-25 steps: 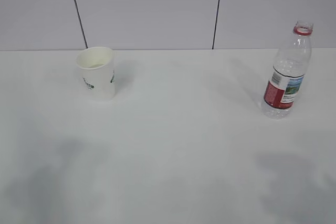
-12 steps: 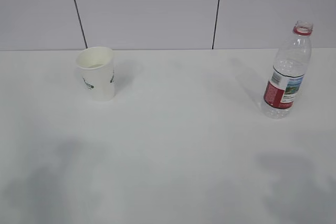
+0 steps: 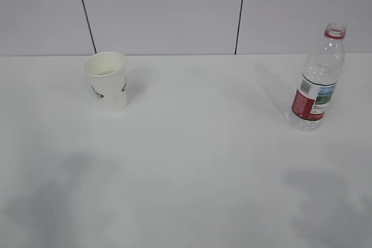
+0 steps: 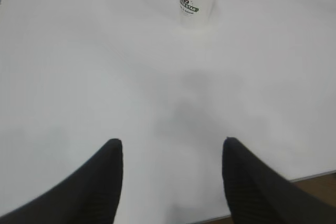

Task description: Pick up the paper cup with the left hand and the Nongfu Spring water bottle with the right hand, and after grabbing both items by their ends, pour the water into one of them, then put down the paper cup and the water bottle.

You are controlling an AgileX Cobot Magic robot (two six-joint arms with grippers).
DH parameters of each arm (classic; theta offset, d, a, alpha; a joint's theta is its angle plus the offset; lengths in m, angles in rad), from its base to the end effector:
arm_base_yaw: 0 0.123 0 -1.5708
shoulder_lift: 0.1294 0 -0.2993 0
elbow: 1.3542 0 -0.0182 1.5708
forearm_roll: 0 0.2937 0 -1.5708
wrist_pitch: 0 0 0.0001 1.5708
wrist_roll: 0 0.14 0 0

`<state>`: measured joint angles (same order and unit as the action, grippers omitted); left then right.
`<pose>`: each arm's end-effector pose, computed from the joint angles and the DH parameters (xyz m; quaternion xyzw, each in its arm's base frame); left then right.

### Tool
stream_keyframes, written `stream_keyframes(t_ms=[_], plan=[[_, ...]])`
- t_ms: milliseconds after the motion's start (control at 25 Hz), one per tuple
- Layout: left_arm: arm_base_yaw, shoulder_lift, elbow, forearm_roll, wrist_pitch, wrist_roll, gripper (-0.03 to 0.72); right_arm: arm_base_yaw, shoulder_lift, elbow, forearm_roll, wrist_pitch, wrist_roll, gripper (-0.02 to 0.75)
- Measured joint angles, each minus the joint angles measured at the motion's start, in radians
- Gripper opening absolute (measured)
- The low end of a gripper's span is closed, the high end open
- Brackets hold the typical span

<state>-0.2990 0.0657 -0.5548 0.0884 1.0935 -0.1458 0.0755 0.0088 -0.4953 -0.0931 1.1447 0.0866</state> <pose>0.0645 -0.0084 0.2874 0.0639 0.8612 -0.0677 0.4996 0.0585 -0.0075 0.2636 0.0083 0.8766 -0.0075 0.4810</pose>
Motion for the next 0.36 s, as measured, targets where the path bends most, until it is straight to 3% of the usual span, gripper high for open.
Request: stream_keyframes(t_ms=[360], plan=[[0.000,0.000,0.006,0.000,0.000,0.000,0.444,0.000,0.000,0.000,0.000,0.000,0.000,0.572]])
